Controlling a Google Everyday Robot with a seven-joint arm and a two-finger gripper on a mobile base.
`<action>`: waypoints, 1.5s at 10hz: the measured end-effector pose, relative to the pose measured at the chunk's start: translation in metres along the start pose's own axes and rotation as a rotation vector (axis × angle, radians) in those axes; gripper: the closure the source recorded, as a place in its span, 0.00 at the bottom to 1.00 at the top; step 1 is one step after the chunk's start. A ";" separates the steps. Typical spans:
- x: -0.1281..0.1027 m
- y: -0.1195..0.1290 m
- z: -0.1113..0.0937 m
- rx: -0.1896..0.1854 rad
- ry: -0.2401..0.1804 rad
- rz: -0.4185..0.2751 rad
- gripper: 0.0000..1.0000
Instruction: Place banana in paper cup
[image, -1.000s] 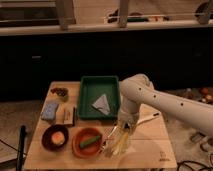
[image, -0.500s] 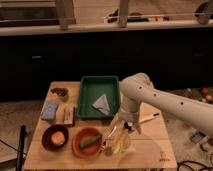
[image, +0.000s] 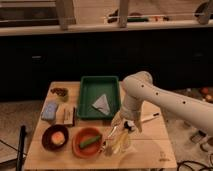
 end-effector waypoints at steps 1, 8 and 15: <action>0.003 -0.002 -0.002 0.001 0.003 -0.001 0.22; 0.004 -0.002 -0.004 0.003 0.006 0.001 0.22; 0.004 -0.001 -0.004 0.003 0.006 0.002 0.22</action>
